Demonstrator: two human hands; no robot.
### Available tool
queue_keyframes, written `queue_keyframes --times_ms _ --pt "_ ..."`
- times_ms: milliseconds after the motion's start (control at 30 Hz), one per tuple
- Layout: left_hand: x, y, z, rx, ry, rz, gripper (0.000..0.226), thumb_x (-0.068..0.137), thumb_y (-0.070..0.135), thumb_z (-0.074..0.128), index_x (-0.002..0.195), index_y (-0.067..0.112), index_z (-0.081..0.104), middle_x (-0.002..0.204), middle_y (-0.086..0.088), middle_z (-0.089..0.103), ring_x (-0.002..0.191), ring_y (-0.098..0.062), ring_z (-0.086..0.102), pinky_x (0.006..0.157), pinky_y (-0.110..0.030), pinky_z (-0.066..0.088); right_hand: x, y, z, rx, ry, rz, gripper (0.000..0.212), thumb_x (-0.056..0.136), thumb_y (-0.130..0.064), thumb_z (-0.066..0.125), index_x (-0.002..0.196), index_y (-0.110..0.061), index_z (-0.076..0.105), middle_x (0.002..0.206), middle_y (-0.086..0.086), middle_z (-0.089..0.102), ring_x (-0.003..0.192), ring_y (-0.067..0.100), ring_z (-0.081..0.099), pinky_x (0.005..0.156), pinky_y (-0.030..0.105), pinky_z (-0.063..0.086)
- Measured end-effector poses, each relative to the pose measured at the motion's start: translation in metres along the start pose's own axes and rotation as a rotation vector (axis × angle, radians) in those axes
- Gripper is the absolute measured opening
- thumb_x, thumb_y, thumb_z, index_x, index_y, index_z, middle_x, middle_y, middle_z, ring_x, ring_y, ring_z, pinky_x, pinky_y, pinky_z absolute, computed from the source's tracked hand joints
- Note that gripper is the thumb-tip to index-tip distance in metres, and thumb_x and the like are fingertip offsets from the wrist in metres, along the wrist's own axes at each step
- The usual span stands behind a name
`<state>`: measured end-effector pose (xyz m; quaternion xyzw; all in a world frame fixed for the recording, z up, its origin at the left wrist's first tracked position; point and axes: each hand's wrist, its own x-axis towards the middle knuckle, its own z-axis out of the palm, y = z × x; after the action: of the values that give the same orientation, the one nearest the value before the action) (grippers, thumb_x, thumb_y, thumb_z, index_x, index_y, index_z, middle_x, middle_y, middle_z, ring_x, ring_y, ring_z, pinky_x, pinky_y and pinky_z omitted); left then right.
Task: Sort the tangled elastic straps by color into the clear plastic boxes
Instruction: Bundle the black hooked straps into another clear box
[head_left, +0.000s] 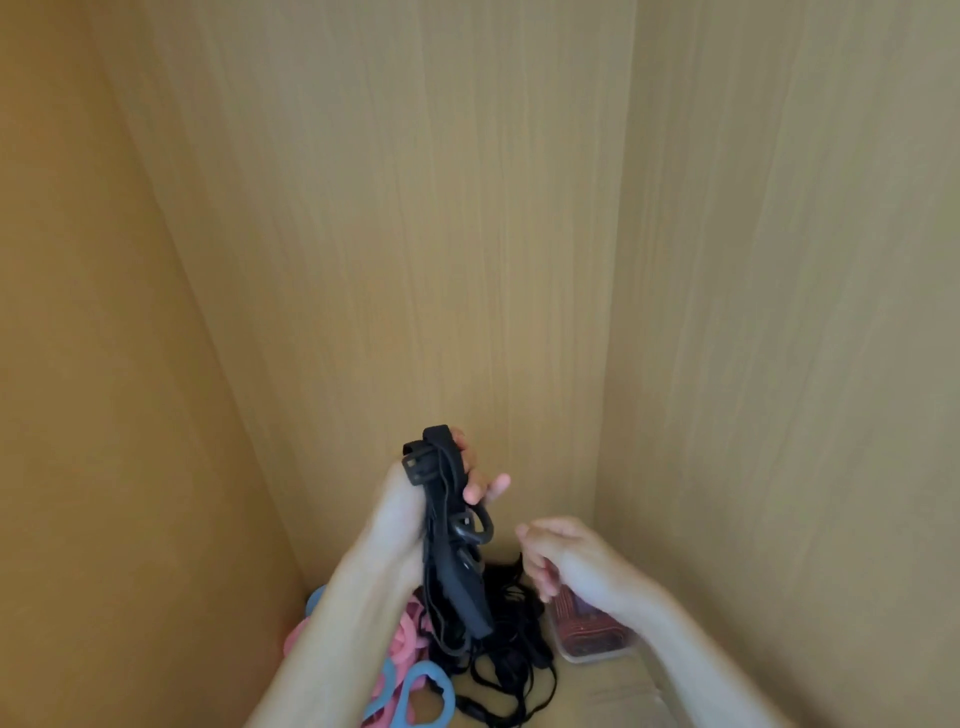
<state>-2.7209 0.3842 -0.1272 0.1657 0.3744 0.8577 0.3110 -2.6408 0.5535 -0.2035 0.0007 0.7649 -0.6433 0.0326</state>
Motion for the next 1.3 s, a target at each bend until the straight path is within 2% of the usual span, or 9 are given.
queue_keyframes --times_ms 100,267,367,467,634,767,967,1167,1301 --pt "-0.002 -0.01 -0.001 0.164 0.16 0.081 0.043 0.101 0.007 0.036 0.067 0.014 0.061 0.055 -0.004 0.05 0.047 -0.019 0.06 0.076 -0.037 0.053 -0.004 -0.001 0.007 0.178 -0.114 -0.019 0.033 0.09 -0.029 0.053 0.109 -0.003 0.062 0.103 0.011 0.067 0.093 0.024 0.064 0.089 0.043 0.052" --pt "0.008 -0.021 0.001 0.335 0.388 0.171 0.023 0.097 -0.004 0.033 0.085 0.009 0.048 0.061 -0.016 0.051 0.072 -0.036 0.073 0.042 -0.028 0.046 -0.011 -0.003 0.032 0.483 -0.348 -0.005 0.067 0.097 -0.064 0.044 0.149 -0.022 0.045 0.144 0.008 0.057 0.137 0.031 0.051 0.112 0.055 0.04" --pt "0.009 -0.03 0.003 0.358 0.396 0.236 0.024 0.091 -0.009 0.035 0.085 0.008 0.05 0.062 -0.015 0.055 0.069 -0.033 0.073 0.049 -0.031 0.054 -0.009 -0.007 0.055 0.497 -0.229 0.04 0.065 0.078 -0.065 0.074 0.12 -0.016 0.065 0.109 0.006 0.072 0.106 0.027 0.068 0.097 0.042 0.053" --pt "0.01 -0.036 0.0 0.321 0.419 0.218 0.022 0.096 -0.002 0.037 0.088 0.01 0.053 0.068 -0.017 0.064 0.079 -0.034 0.076 0.055 -0.033 0.056 -0.008 0.001 0.07 0.592 -0.137 0.022 0.049 0.069 -0.057 0.086 0.084 -0.016 0.062 0.071 0.002 0.053 0.061 0.018 0.051 0.069 0.033 0.051" --pt "0.012 -0.036 0.002 -0.146 0.244 0.068 0.049 0.101 0.007 0.045 0.057 0.009 0.068 0.061 -0.008 0.066 0.066 -0.025 0.073 0.092 -0.046 0.054 -0.007 0.003 0.058 0.434 -0.288 -0.061 0.036 0.09 -0.053 0.069 0.065 -0.03 0.055 0.057 -0.007 0.037 0.049 0.009 0.034 0.06 0.028 0.043" --pt "0.002 -0.033 0.001 -0.2 0.148 -0.066 0.037 0.09 0.013 0.054 0.058 0.008 0.072 0.069 -0.011 0.07 0.066 -0.027 0.074 0.072 -0.04 0.062 -0.005 -0.003 0.028 0.182 -0.279 -0.041 0.026 0.095 -0.039 0.068 0.07 -0.036 0.06 0.056 -0.005 0.039 0.05 0.014 0.037 0.062 0.031 0.045" --pt "0.002 -0.046 0.003 0.043 0.317 -0.205 0.032 0.103 0.012 0.032 0.094 0.005 0.062 0.076 -0.013 0.069 0.07 -0.027 0.065 0.068 -0.039 0.051 -0.001 -0.009 -0.002 -0.261 -0.17 -0.101 0.024 0.092 -0.035 0.072 0.071 -0.039 0.062 0.063 -0.021 0.057 0.062 0.0 0.053 0.069 0.02 0.042" --pt "-0.004 -0.051 -0.015 0.648 0.07 -0.117 0.043 0.091 -0.012 0.028 0.098 0.011 0.064 0.072 -0.001 0.064 0.063 -0.013 0.059 0.058 -0.025 0.049 -0.002 0.0 -0.015 -0.441 -0.09 0.031 0.039 0.089 -0.009 0.061 0.075 -0.045 0.07 0.067 -0.012 0.065 0.064 0.013 0.053 0.065 0.035 0.043" --pt "-0.002 -0.055 -0.017 0.881 0.022 -0.084 0.04 0.086 -0.014 0.03 0.089 0.011 0.061 0.068 0.004 0.062 0.061 -0.006 0.056 0.056 -0.018 0.046 -0.011 -0.009 -0.013 -0.336 -0.157 0.093 0.039 0.079 -0.014 0.051 0.067 -0.048 0.066 0.058 -0.014 0.057 0.057 0.006 0.049 0.064 0.032 0.038"
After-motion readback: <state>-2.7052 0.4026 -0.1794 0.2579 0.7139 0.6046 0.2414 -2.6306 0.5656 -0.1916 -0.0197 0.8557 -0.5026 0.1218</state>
